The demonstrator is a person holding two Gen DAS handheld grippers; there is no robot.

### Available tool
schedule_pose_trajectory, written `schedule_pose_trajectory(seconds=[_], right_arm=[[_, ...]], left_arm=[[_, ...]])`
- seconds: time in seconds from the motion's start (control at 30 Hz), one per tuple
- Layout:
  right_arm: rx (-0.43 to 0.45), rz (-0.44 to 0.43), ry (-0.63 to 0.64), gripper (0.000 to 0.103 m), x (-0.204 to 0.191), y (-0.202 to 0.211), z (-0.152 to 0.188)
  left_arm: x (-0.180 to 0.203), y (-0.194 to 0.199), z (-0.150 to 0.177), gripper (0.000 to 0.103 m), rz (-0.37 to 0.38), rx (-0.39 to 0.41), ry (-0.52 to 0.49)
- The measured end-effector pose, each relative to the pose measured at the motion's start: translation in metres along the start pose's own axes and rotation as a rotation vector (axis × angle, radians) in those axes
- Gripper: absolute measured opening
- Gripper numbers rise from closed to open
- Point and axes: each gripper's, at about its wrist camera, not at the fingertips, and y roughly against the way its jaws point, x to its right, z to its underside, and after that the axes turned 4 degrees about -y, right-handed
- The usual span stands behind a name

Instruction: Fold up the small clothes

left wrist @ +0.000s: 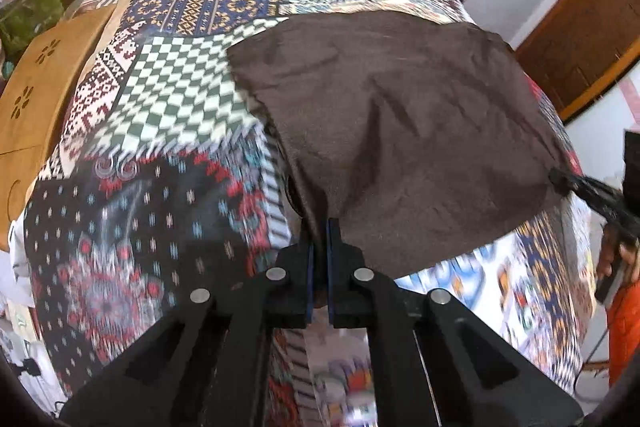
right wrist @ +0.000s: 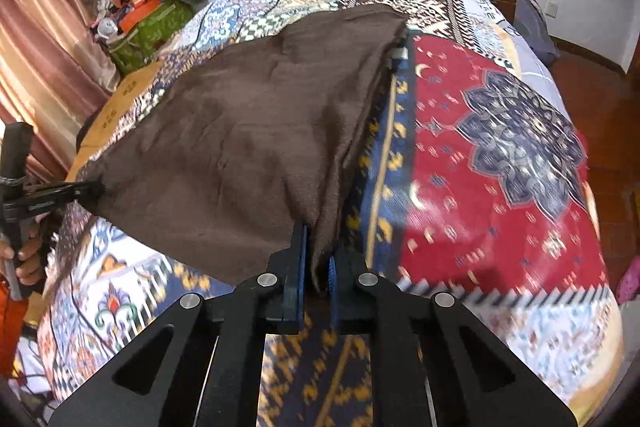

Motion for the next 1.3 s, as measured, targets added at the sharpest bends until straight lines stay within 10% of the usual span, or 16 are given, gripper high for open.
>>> schedule_pose_trajectory(seconds=[0.2,0.4,0.57,0.87,1.13,1.3], right_arm=[[-0.004,0.046,-0.017,0.007,0.015,0.012,0.018],[0.036,0.122,-0.019,0.012,0.017,0.032,0.025],[0.092,0.079,-0.086,0.048,0.017,0.047,0.033],[0.009,-0.001,-0.18,0.049,0.012,0.013,0.051],[0.075,-0.074,-0.294,0.049,0.021,0.0,0.041],[0.099,-0.075,-0.294,0.028,0.026,-0.003,0.04]], left_arm=[[0.024,0.018,0.036,0.005,-0.014,-0.037,-0.056],[0.019,0.051,0.05,0.037,-0.106,0.031,-0.058],[-0.015,0.061,0.02,0.055,-0.17,0.095,-0.016],[-0.054,0.0,-0.066,0.069,-0.137,0.076,-0.032],[-0.044,-0.073,-0.124,0.069,-0.106,0.053,-0.156],[-0.05,-0.093,-0.134,0.038,0.022,0.012,-0.129]])
